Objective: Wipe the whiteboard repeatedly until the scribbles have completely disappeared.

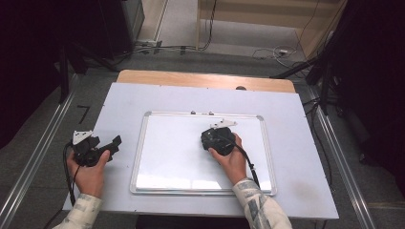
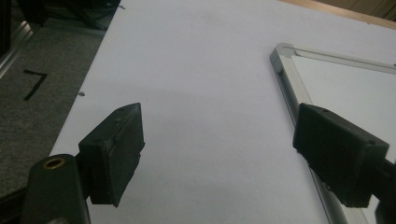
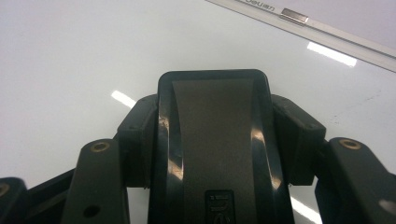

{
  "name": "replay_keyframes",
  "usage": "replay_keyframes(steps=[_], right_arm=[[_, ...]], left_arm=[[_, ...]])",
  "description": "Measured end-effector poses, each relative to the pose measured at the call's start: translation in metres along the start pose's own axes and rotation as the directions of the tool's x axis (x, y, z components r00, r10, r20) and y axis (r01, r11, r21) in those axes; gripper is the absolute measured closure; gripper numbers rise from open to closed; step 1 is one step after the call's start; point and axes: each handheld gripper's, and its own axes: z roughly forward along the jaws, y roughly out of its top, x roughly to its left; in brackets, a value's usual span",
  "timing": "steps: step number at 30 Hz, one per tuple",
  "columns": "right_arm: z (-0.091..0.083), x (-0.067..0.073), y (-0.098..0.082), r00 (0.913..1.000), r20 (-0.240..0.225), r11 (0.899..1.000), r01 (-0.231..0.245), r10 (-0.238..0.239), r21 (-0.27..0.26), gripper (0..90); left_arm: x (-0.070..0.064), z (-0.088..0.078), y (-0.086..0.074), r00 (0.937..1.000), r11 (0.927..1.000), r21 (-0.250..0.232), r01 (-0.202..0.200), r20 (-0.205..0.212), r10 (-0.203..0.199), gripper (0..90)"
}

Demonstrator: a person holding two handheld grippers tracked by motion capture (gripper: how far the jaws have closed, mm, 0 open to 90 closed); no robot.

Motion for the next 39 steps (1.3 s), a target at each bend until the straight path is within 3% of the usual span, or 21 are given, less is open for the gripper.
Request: replay_keyframes(steps=[16, 39], right_arm=[[-0.003, -0.023, -0.002, 0.999, 0.032, 0.999, -0.033, 0.033, -0.001, 38.5], [-0.005, -0.044, -0.004, 0.9963, 0.058, 0.998, -0.064, 0.064, -0.003, 38.5]], left_arm=[[0.001, 0.0, 0.0, 1.0, 1.0, -0.001, 0.004, -0.001, -0.004, 17.2], [0.0, 0.001, -0.001, 1.0, 1.0, 0.005, 0.002, -0.001, -0.002, 17.2]])
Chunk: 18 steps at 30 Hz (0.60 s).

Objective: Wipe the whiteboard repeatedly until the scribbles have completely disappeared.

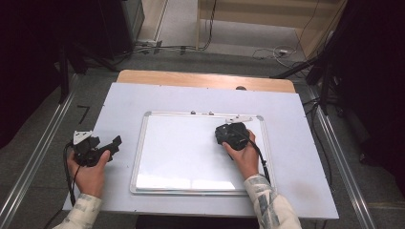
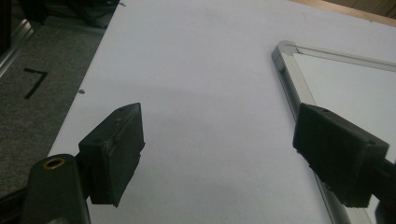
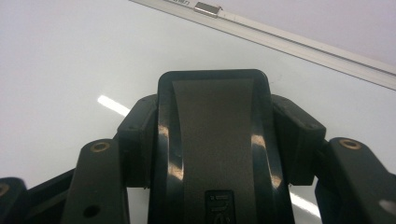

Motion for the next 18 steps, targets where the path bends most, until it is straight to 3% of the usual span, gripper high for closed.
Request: replay_keyframes(steps=[5, 11, 13, 18], right_arm=[[0.0, -0.001, 0.0, 1.0, 0.003, 1.0, -0.001, 0.001, 0.002, 38.5], [-0.004, -0.011, 0.001, 0.9994, 0.001, 0.999, -0.034, 0.034, 0.017, 38.5], [-0.013, -0.016, 0.003, 0.9988, 0.012, 0.999, -0.047, 0.048, -0.023, 38.5], [-0.027, -0.027, 0.006, 0.9959, 0.039, 0.996, -0.08, 0.082, -0.048, 38.5]], left_arm=[[0.0, -0.001, 0.0, 1.0, 1.0, -0.001, 0.002, 0.0, -0.002, 17.2], [0.002, 0.001, 0.001, 1.0, 1.0, -0.003, 0.008, -0.002, -0.008, 17.2], [0.002, 0.002, 0.001, 1.0, 1.0, 0.0, 0.006, -0.004, -0.006, 17.2], [0.0, 0.003, 0.001, 1.0, 1.0, 0.0, 0.0, -0.001, 0.0, 17.2]])
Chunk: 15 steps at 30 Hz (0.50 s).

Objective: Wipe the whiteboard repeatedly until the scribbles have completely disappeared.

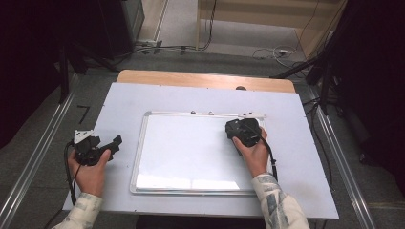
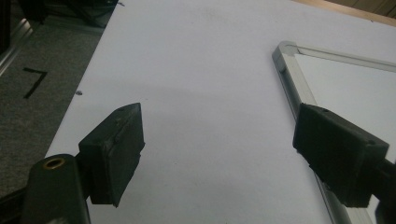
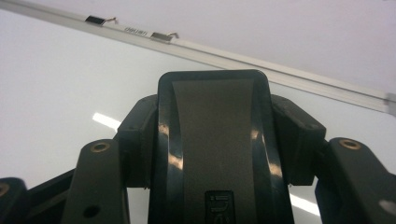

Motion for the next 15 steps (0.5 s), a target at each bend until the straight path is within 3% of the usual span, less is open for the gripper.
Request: replay_keyframes(steps=[7, 15], right_arm=[[-0.011, -0.013, -0.002, 0.9989, 0.03, 0.999, -0.037, 0.037, -0.018, 38.4], [-0.014, -0.017, -0.003, 0.9978, 0.039, 0.998, -0.053, 0.054, -0.023, 38.4]], left_arm=[[0.0, -0.001, 0.0, 1.0, 1.0, -0.003, 0.002, 0.0, -0.002, 17.2], [0.001, 0.0, 0.0, 1.0, 1.0, 0.001, 0.003, 0.0, -0.003, 17.2]])
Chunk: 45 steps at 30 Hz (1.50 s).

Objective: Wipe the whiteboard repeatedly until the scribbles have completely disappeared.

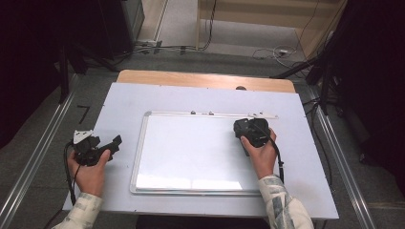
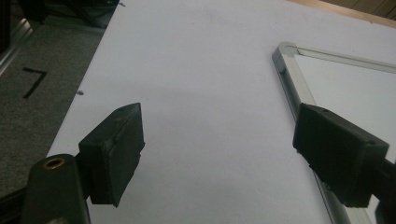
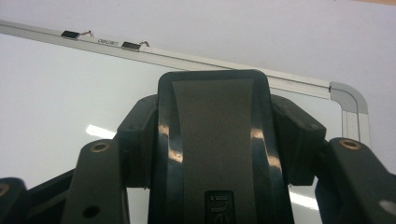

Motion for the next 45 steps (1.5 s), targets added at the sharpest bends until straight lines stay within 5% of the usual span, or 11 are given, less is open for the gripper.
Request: replay_keyframes(steps=[45], right_arm=[[0.007, -0.034, 0.005, 0.9899, 0.113, 0.996, -0.086, 0.086, -0.004, 38.4]], left_arm=[[-0.003, 0.002, 0.0, 1.0, 1.0, 0.003, -0.003, 0.007, 0.003, 17.2]])
